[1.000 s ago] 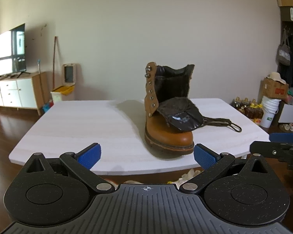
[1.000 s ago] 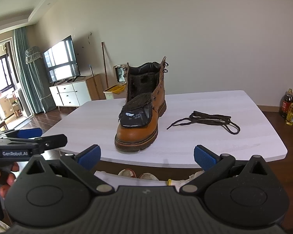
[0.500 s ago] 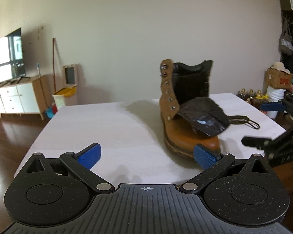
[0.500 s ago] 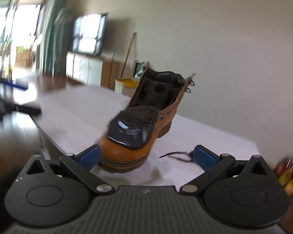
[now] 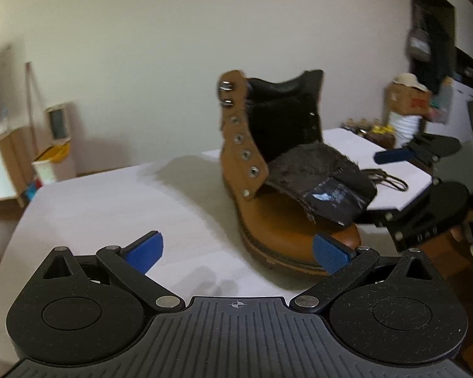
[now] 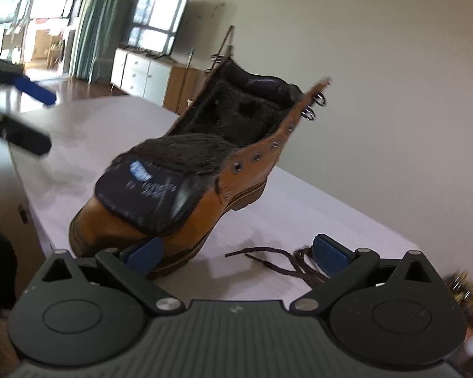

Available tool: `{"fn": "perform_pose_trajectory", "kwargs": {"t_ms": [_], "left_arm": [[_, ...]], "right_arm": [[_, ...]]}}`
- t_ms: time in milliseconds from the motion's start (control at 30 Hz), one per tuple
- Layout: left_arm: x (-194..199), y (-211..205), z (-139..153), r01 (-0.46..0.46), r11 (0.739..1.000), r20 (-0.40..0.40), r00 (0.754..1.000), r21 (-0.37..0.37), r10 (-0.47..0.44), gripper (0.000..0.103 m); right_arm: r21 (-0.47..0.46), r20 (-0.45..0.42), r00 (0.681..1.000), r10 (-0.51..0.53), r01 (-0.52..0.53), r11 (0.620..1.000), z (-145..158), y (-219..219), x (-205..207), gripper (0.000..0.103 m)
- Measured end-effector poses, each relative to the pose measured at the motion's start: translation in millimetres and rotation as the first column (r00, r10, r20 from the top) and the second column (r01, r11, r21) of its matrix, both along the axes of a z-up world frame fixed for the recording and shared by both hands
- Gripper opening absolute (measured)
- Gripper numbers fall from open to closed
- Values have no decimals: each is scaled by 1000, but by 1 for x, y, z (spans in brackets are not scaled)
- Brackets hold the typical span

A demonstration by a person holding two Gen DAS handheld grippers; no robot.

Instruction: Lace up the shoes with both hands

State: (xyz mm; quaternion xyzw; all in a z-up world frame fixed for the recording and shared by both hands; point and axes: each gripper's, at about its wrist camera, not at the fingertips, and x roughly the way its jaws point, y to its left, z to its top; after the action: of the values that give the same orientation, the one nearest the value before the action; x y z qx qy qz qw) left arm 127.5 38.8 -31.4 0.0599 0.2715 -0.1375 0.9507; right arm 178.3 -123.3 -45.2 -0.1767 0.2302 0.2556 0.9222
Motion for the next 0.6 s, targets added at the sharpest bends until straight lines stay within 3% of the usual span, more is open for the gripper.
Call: {"fn": "perform_pose_trajectory", "kwargs": {"t_ms": [133, 467, 600], "left_arm": [[7, -6, -3, 44, 999, 11, 999, 20, -44, 103], [38, -17, 10, 64, 993, 108, 991, 95, -74, 103], [51, -22, 16, 55, 985, 161, 984, 166, -82, 103]], "right_arm": [[105, -37, 999, 17, -13, 994, 6, -3, 8, 102], [202, 7, 1000, -11, 9, 979, 29, -2, 34, 102], [237, 8, 1000, -27, 24, 971, 33, -3, 48, 102]]}}
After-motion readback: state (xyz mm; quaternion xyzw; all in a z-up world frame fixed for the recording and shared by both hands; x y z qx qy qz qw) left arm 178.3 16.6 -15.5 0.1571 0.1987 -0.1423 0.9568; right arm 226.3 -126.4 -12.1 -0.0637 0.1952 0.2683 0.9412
